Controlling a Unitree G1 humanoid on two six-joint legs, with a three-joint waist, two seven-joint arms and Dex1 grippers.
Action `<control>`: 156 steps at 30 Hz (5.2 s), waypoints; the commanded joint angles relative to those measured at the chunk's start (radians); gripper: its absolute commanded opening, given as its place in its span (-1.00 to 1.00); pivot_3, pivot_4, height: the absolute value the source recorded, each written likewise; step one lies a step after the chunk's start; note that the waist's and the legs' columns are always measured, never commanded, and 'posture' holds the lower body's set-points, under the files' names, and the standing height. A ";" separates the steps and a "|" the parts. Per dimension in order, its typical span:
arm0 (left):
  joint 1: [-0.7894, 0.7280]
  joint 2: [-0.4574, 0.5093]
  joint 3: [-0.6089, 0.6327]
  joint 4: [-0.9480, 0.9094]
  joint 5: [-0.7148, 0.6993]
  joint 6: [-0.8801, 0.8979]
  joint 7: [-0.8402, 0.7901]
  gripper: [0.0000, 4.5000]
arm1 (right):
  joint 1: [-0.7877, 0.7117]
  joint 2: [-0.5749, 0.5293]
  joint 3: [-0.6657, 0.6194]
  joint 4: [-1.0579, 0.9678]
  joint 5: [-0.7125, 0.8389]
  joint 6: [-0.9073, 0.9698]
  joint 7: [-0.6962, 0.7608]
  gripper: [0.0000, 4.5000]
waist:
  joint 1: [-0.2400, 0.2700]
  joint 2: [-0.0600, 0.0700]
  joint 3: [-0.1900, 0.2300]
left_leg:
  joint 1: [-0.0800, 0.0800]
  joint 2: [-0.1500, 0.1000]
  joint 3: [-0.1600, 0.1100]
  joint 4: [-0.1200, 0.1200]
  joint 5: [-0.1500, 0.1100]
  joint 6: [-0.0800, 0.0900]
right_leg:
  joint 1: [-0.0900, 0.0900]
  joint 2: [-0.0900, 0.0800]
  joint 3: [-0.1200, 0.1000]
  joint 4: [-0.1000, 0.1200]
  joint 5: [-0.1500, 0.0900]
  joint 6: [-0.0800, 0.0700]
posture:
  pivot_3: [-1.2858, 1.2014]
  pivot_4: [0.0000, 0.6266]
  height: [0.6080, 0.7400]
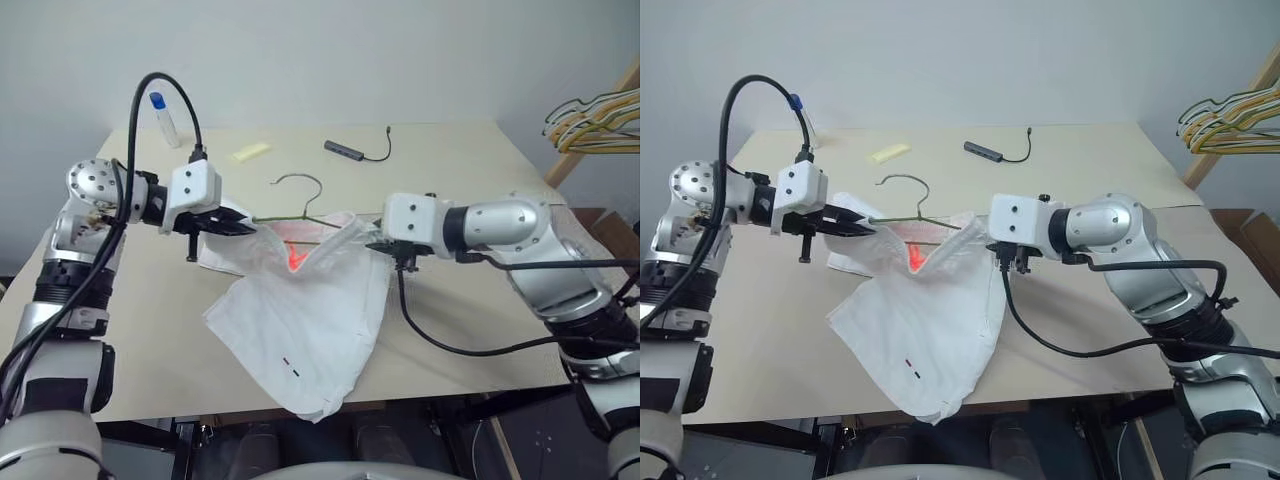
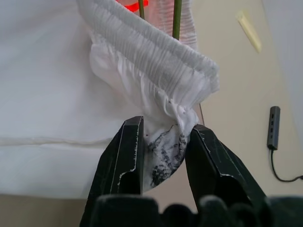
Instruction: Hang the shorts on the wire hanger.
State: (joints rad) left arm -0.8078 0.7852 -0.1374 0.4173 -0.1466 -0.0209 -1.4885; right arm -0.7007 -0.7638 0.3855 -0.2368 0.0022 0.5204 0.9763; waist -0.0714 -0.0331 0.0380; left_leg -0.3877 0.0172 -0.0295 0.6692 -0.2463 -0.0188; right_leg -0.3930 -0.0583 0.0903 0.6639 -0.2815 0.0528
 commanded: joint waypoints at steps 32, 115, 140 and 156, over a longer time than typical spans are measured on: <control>0.004 -0.032 0.079 -0.031 -0.082 0.006 0.068 -0.34 | 0.010 0.085 -0.091 0.017 0.101 0.083 0.026 -1.00 | 0.002 0.000 0.000 | 0.000 0.000 -0.001 0.000 0.000 0.000 | 0.000 0.000 -0.001 0.000 0.000 0.000 | 0.01 -1.00 1.00; 0.277 -0.188 0.334 -0.494 -0.550 0.344 0.322 1.00 | -0.476 -0.251 -0.934 1.457 0.118 0.073 -1.332 0.57 | -0.137 0.024 -0.005 | 0.009 -0.002 0.005 -0.009 0.000 0.000 | 0.010 -0.001 0.009 -0.010 0.000 0.001 | -0.07 -1.00 1.00; 0.432 -0.109 0.427 -0.558 -0.508 0.353 0.470 1.00 | -0.232 -0.021 -0.361 0.565 -0.278 -0.057 -1.248 0.99 | -0.132 0.030 -0.006 | 0.011 -0.001 0.004 -0.009 0.000 0.000 | 0.009 0.000 0.011 -0.007 0.000 0.001 | -0.01 -1.00 1.00; 0.765 -0.050 0.469 -0.718 -0.463 0.390 0.560 1.00 | 0.218 0.014 -0.098 0.088 -0.139 -0.086 -0.399 0.99 | 0.023 0.025 -0.005 | 0.009 -0.001 0.002 -0.008 0.000 0.000 | 0.007 -0.001 0.007 -0.006 0.000 0.001 | 0.10 -1.00 1.00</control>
State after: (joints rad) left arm -0.0431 0.7219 0.3189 -0.2550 -0.6178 0.3751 -0.9431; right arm -0.4769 -0.7283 0.3032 -0.0902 -0.1420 0.4429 0.5322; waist -0.0481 -0.0078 0.0331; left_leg -0.3782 0.0160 -0.0268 0.6611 -0.2462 -0.0188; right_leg -0.3861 -0.0591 0.0969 0.6580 -0.2816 0.0531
